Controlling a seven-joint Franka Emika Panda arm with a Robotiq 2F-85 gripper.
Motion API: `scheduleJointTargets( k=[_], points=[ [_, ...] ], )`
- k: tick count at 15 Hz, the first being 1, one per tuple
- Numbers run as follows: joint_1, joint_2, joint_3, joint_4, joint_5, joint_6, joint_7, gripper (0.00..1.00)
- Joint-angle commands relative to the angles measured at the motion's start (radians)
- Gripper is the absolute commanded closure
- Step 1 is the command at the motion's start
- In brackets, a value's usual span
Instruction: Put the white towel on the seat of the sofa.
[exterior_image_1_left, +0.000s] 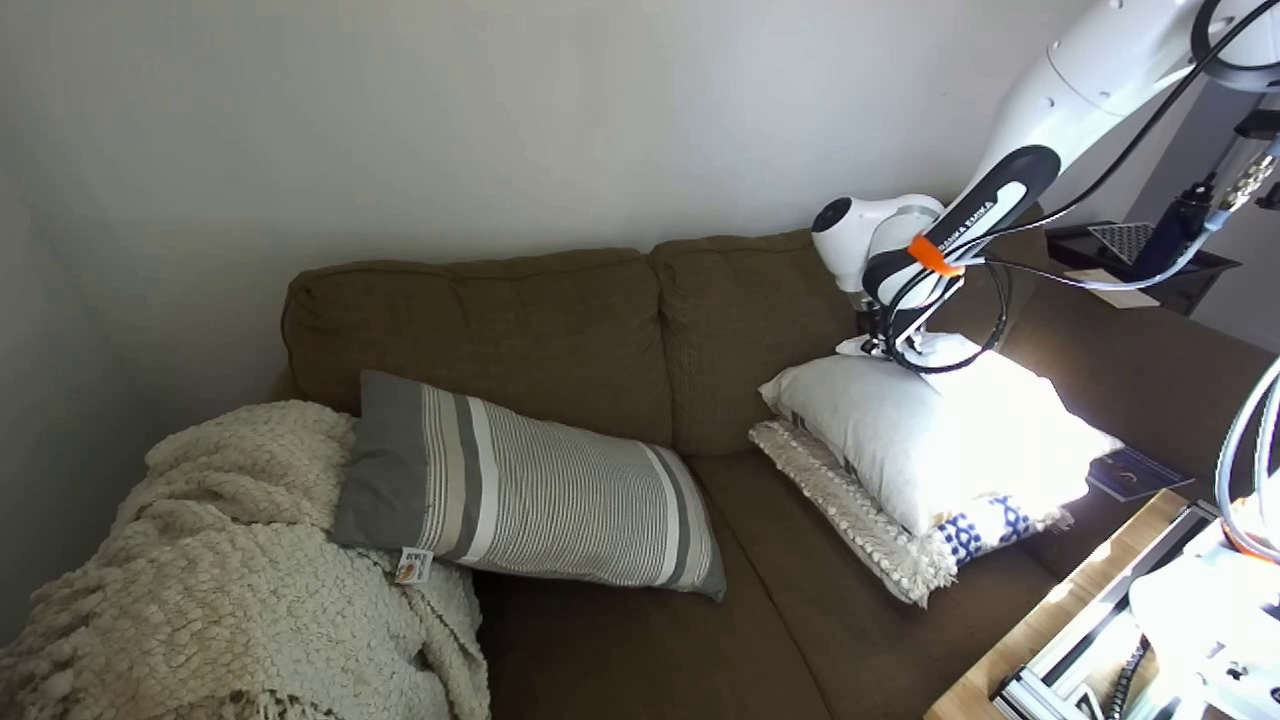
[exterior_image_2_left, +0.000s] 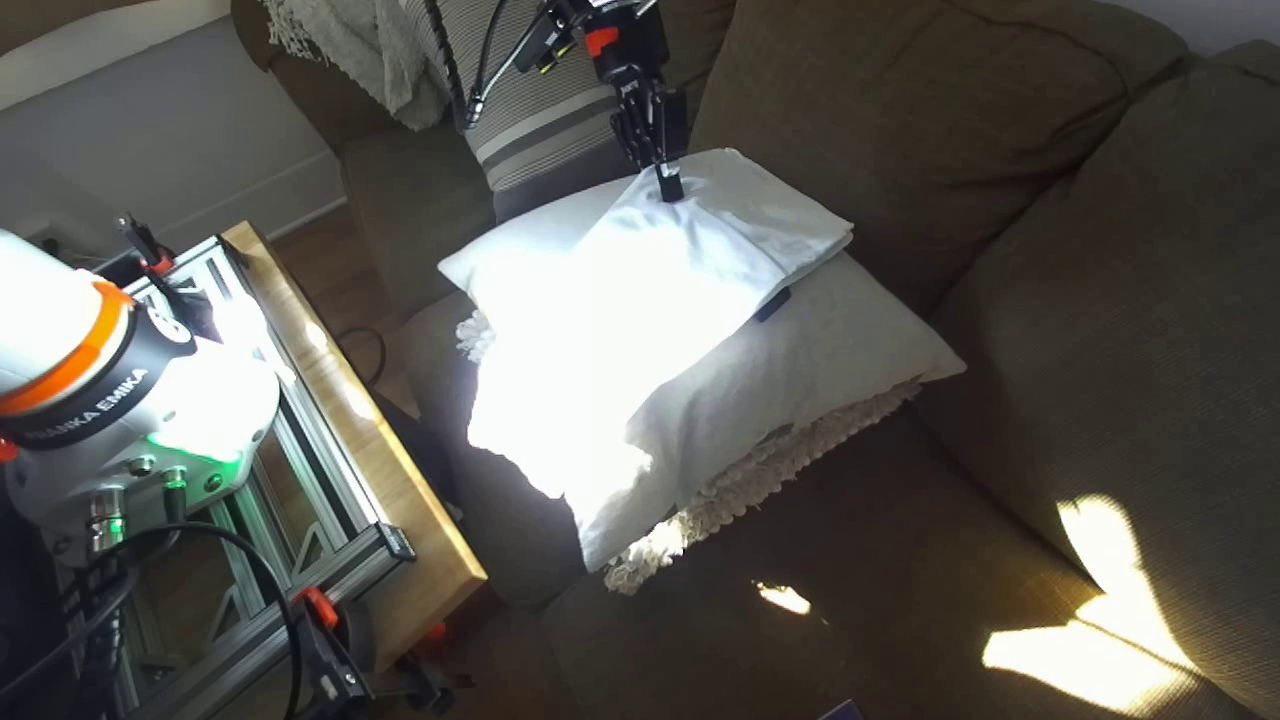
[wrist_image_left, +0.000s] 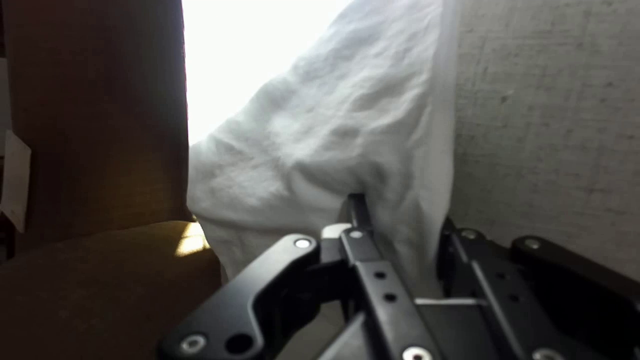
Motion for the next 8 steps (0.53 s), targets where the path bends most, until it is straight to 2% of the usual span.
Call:
scheduleJointTargets(
  k=[1, 4, 8],
  points=[
    [0.007, -0.08, -0.027, -0.056, 0.019, 0.013, 0.013, 0.95],
    [-0.01, -0.2, -0.061, -0.124, -0.013, 0.035, 0.066, 1.0],
    [-0.068, -0.361, -0.136, -0.193, -0.076, 0.01, 0.132, 0.99]
  ],
)
